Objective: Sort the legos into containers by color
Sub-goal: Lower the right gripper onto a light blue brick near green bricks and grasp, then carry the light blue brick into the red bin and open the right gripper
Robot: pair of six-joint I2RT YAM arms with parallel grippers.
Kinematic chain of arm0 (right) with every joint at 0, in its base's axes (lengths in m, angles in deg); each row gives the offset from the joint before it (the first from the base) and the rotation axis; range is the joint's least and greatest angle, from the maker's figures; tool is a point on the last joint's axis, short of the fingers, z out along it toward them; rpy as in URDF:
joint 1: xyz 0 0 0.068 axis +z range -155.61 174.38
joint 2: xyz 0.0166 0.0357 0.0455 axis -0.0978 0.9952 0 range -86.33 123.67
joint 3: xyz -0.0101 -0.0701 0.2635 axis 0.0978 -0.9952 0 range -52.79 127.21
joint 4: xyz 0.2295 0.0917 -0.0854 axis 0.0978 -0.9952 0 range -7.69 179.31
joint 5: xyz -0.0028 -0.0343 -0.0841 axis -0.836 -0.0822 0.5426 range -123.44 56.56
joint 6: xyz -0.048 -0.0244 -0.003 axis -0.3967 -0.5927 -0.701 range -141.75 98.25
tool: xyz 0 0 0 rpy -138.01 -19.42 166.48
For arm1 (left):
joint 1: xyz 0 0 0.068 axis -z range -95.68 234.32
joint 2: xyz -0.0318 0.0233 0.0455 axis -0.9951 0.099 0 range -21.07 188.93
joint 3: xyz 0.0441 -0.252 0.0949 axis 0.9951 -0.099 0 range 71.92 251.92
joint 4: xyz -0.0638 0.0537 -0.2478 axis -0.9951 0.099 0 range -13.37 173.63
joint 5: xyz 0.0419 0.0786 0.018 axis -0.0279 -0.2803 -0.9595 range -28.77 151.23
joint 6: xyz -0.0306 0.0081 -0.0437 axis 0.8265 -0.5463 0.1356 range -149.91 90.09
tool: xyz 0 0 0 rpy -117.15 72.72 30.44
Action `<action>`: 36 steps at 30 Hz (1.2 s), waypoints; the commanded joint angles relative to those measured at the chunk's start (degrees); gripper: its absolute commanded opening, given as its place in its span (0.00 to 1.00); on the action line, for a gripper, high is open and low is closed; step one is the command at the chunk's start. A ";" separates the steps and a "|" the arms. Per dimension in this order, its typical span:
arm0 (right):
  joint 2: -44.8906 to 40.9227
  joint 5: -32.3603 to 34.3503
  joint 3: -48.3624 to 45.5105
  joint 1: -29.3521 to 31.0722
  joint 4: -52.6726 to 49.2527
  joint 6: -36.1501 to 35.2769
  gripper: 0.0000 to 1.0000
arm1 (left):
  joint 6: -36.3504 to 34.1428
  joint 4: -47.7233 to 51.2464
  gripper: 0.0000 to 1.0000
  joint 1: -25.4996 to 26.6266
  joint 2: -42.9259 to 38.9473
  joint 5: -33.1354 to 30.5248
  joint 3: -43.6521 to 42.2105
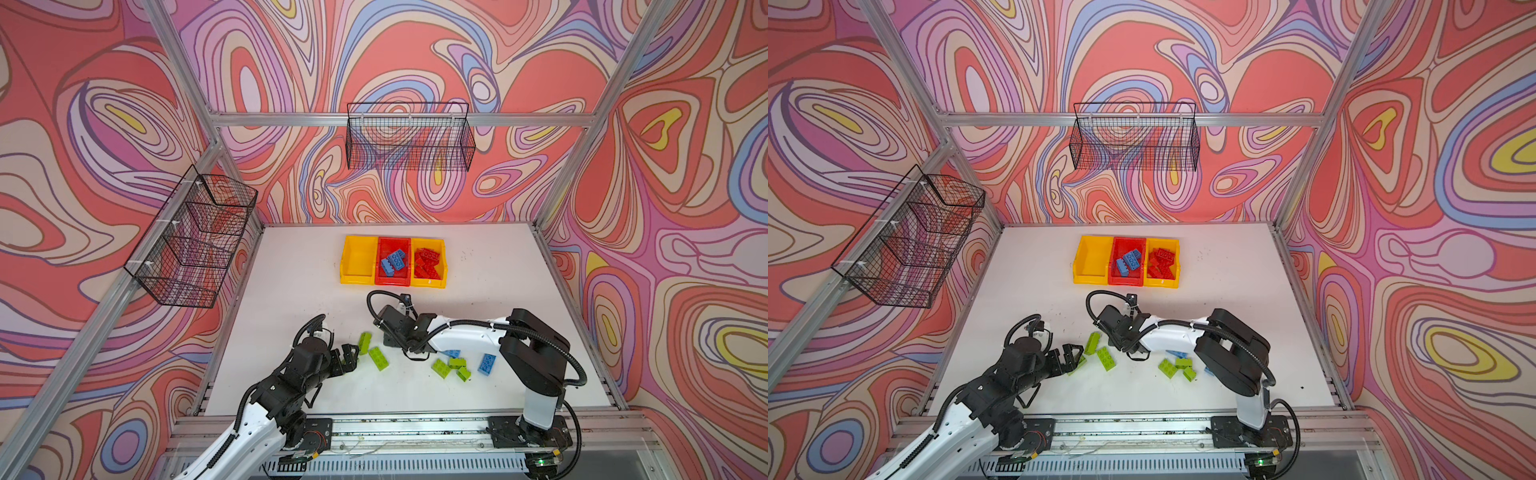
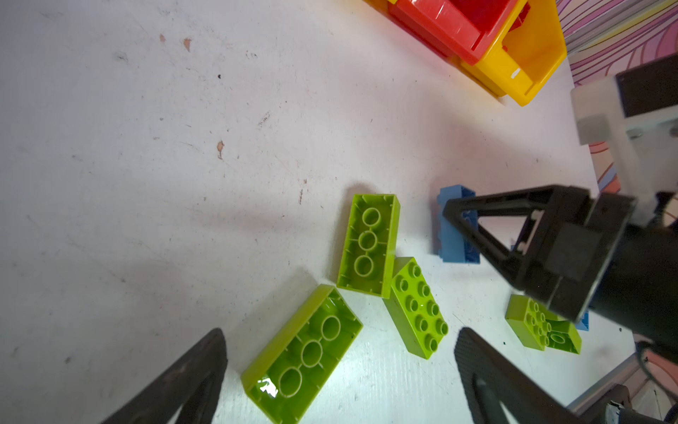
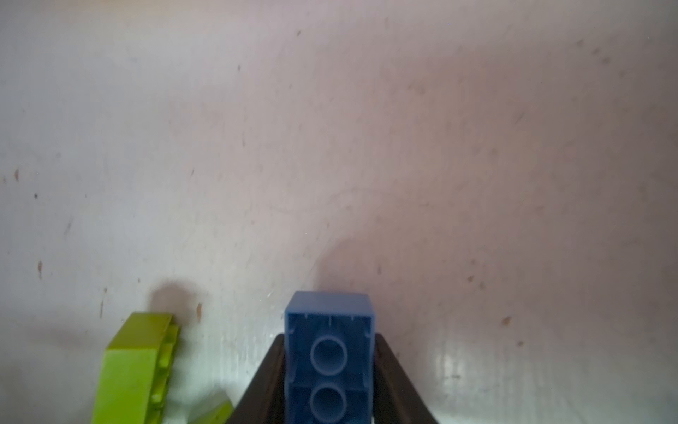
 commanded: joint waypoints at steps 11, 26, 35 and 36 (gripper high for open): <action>-0.22 -1.55 12.55 -13.01 0.64 -17.20 0.34 | -1.30 -5.49 1.00 -0.06 8.55 -0.29 4.09; 28.18 -8.51 52.48 -23.17 -5.12 -31.66 0.40 | -2.60 -12.72 1.00 -0.05 24.88 2.70 13.66; 22.14 -8.53 47.31 -23.25 -3.70 -34.05 0.81 | -3.38 -11.85 1.00 -0.06 25.82 4.29 15.03; 19.36 -7.71 43.66 -23.20 -2.78 -33.56 0.81 | -3.44 -12.15 1.00 -0.06 25.72 5.03 15.06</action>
